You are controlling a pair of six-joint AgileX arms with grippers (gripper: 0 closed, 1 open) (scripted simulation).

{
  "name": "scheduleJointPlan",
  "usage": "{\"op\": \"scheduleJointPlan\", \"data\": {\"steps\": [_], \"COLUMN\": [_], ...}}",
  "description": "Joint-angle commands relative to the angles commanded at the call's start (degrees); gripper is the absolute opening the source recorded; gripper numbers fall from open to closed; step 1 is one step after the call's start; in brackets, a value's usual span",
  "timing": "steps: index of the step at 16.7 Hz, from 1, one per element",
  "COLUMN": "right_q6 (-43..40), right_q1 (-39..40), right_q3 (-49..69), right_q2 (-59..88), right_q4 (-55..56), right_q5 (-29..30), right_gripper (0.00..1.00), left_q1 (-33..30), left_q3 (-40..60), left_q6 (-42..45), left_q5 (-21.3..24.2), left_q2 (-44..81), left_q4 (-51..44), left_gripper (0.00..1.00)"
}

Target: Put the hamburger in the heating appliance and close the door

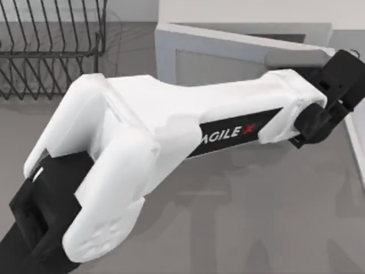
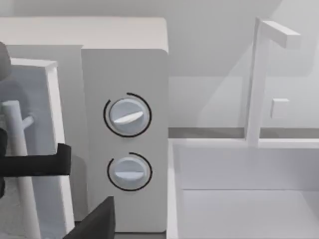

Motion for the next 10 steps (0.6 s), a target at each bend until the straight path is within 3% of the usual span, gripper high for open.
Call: {"op": "scheduleJointPlan", "data": {"steps": [6,10], "right_q6": [0.0,0.0], "right_q1": [0.0,0.0], "right_q3": [0.0,0.0], "right_q2": [0.0,0.0], "right_q4": [0.0,0.0], "right_q5": [0.0,0.0], "right_gripper": [1.0,1.0], "left_q1": [3.3,6.1], "left_q3": [18.8,23.6], "left_q6": [3.7,6.2], "left_q5": [2.8,4.3], "left_q2": [8.8,13.2], "left_q4": [-3.4,-5.7], "left_gripper": [0.0,0.0]}}
